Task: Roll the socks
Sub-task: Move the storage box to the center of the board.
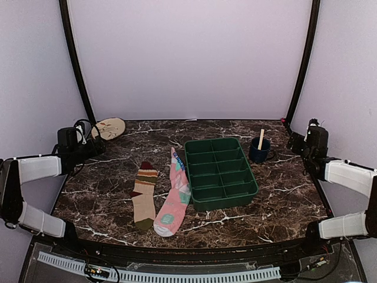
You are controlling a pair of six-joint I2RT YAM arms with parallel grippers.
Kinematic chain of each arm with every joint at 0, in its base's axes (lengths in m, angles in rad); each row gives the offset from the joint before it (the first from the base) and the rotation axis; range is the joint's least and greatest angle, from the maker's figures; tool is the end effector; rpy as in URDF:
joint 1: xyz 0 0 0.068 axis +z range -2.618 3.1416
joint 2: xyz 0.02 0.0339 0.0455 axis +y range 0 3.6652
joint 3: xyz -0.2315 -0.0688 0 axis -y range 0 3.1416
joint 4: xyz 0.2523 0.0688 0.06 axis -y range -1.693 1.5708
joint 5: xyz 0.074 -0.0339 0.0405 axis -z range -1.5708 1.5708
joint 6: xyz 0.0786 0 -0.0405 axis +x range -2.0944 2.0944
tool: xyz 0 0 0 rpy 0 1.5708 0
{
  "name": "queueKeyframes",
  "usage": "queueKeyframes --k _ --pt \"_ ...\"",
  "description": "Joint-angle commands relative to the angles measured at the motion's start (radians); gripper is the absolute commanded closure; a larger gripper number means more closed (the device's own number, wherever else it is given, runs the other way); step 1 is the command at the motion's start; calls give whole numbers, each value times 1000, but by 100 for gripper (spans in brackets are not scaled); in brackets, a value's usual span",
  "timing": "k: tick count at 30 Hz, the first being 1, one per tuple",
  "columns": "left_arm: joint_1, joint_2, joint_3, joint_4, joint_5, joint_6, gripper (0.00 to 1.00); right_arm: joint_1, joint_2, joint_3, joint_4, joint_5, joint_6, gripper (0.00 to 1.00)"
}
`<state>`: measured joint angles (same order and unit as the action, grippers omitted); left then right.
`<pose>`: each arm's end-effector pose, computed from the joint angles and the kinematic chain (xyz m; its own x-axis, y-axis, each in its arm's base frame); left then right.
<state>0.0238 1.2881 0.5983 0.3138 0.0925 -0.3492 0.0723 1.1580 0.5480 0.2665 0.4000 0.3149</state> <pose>0.3299 0.0006 0.1656 -0.3662 -0.3495 -0.8624 -0.0672 0.9343 -0.3501 0.3076 -0.0084 0.1809 -0.2267 0.2696 -0.9359 0.3885 0.9062 0.1669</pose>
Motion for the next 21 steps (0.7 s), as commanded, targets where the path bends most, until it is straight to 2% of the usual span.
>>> queueKeyframes --k 1,2,4,6,9,14,21 --pt "-11 -48 61 -84 48 12 1 14 -85 29 41 161 39 0" --pt "-16 -49 72 -93 62 22 1 9 -97 14 81 178 78 0" --pt "-29 -44 90 -115 95 36 1 -29 -118 -17 207 14 46 2" --pt "-63 -35 113 -138 122 54 1 -41 -121 9 223 -105 52 11" --pt "-159 -6 159 -179 120 113 1 -20 -83 105 61 -191 43 21" --pt "-343 104 265 -252 99 214 2 160 -40 199 -246 -95 58 29" --pt "-509 266 413 -309 122 280 7 384 22 238 -482 -43 187 36"
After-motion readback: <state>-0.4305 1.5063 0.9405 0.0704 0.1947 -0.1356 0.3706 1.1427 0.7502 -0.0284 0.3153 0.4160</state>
